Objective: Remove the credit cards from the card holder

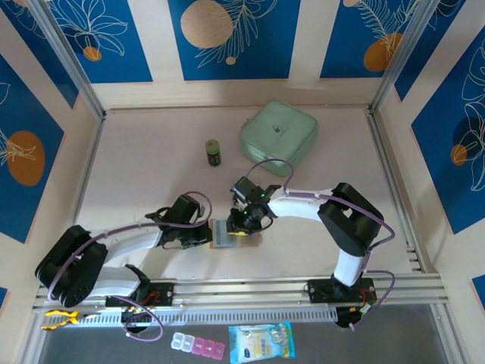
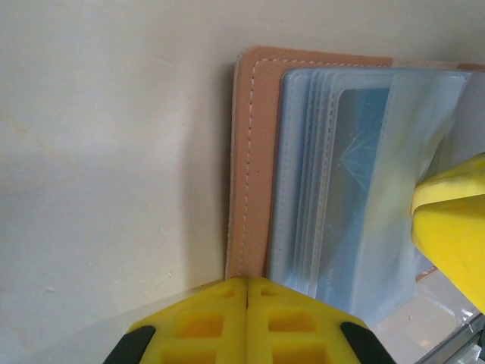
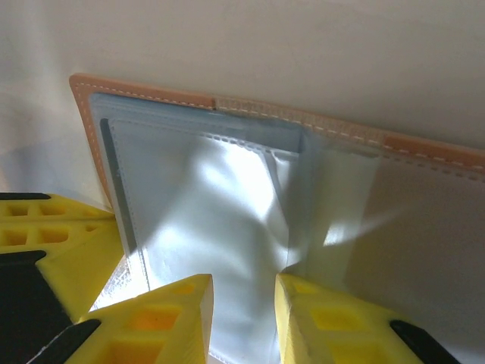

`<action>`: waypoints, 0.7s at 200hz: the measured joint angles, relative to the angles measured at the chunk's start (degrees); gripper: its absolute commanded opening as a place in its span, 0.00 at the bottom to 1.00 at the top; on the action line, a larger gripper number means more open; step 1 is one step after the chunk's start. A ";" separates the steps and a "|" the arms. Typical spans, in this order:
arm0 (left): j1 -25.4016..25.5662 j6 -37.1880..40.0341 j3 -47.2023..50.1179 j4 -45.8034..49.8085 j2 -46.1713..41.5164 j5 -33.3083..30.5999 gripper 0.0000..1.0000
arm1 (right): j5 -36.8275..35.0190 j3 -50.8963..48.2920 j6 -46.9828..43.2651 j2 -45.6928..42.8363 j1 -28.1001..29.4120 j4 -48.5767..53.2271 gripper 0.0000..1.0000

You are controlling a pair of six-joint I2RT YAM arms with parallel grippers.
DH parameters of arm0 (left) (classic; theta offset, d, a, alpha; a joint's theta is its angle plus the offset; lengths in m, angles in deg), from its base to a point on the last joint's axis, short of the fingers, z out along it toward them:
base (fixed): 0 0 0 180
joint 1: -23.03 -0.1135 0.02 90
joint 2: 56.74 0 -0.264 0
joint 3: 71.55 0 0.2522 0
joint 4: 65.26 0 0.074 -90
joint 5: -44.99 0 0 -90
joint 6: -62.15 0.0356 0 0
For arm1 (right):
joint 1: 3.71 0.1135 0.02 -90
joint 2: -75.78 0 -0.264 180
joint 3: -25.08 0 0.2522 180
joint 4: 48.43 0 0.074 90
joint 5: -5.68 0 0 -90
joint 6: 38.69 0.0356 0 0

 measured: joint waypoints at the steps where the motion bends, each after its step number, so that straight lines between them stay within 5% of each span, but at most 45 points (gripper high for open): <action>1: 0.00 0.00 0.00 0.02 0.00 0.00 0.02 | 0.02 0.00 -0.02 0.00 -0.02 0.00 0.30; 140: 0.00 -0.22 -4.15 4.15 -2.38 -0.39 0.08 | 0.28 -1.18 -0.63 0.00 -1.05 -0.98 0.29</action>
